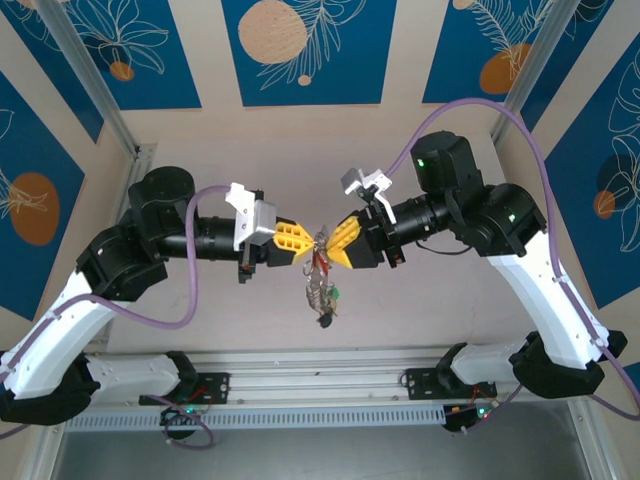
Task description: Put the keys on the keyring
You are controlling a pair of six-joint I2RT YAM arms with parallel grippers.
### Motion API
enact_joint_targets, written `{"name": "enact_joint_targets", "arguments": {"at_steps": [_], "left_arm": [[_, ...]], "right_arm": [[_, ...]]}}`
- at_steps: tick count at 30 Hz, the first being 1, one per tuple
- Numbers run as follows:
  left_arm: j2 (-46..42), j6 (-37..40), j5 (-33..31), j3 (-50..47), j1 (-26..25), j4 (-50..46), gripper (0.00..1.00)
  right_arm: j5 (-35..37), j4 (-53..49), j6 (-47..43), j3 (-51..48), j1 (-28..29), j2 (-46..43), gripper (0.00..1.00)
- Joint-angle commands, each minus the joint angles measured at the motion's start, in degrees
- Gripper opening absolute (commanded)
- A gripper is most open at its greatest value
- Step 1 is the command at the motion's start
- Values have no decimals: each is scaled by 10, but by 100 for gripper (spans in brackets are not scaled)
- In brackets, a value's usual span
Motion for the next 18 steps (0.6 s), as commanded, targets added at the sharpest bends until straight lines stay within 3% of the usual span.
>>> {"name": "enact_joint_targets", "arguments": {"at_steps": [1, 4, 6, 13, 18], "left_arm": [[-23, -2, -1, 7, -2, 45, 0], [-24, -4, -1, 8, -2, 44, 0], [-24, -6, 3, 8, -2, 44, 0], [-30, -30, -9, -5, -2, 68, 0], [-38, -48, -56, -32, -2, 93, 0]], "right_arm": [[45, -28, 4, 19, -1, -13, 32], [93, 1, -2, -4, 14, -47, 50], [123, 36, -4, -29, 27, -80, 55], [147, 146, -11, -78, 53, -141, 45], [173, 173, -6, -99, 56, -139, 54]]}}
